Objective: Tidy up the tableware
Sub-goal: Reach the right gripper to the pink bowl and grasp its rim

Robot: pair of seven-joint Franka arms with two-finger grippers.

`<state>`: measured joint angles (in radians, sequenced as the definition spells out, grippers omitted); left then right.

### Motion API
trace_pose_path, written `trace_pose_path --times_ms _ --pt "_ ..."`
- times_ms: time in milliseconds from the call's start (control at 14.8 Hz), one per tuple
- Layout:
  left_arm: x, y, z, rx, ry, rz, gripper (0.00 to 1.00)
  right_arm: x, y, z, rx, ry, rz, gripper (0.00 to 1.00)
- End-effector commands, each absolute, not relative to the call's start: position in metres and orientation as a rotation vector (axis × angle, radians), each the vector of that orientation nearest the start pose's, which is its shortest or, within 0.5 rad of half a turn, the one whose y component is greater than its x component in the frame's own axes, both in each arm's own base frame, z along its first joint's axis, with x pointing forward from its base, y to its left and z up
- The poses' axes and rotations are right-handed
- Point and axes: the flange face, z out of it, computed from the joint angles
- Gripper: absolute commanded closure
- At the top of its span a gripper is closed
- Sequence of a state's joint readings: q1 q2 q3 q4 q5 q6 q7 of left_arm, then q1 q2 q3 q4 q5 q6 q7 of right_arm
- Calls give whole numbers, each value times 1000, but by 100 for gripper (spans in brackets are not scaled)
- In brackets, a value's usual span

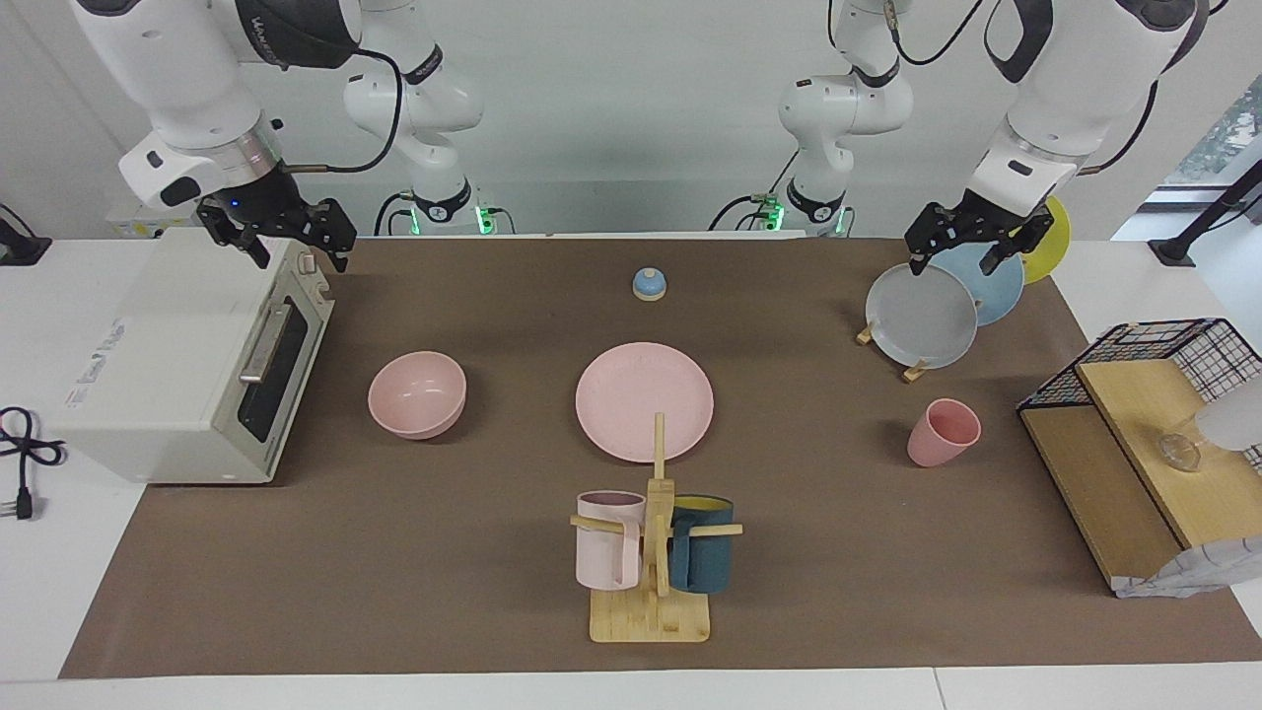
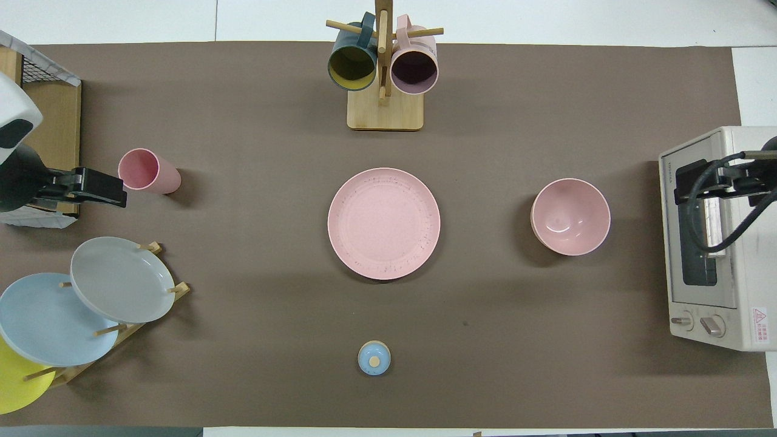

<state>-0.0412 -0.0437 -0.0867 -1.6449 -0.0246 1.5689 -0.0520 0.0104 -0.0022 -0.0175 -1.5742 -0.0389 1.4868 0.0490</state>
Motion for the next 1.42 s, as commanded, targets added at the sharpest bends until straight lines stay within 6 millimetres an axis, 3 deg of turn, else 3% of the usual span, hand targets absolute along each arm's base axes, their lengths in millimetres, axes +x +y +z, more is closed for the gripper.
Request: trace_pose_path --times_ms 0,271,406,542,609,677,880,1083,1354 --pt "525 -70 614 -3138 127 51 0 541 -7 618 -3166 48 150 0" --pt "526 -69 615 -3139 124 46 0 547 17 612 -3169 13 88 0" --pt "526 -70 615 -3138 127 46 0 558 56 597 -3175 -9 78 0" --pt "526 -71 614 -3138 129 49 0 570 90 572 -3171 77 70 0" --pt "526 -71 614 -3138 129 49 0 580 100 552 -3156 104 52 0" --pt "526 -70 615 -3139 124 46 0 586 124 527 -3155 94 34 0" --pt "526 -71 614 -3138 127 49 0 571 163 441 -3142 112 -42 0" --pt "526 -71 613 -3138 127 49 0 547 154 412 -3147 118 -17 0" --pt "526 -71 613 -3138 124 49 0 529 143 391 -3159 102 23 28"
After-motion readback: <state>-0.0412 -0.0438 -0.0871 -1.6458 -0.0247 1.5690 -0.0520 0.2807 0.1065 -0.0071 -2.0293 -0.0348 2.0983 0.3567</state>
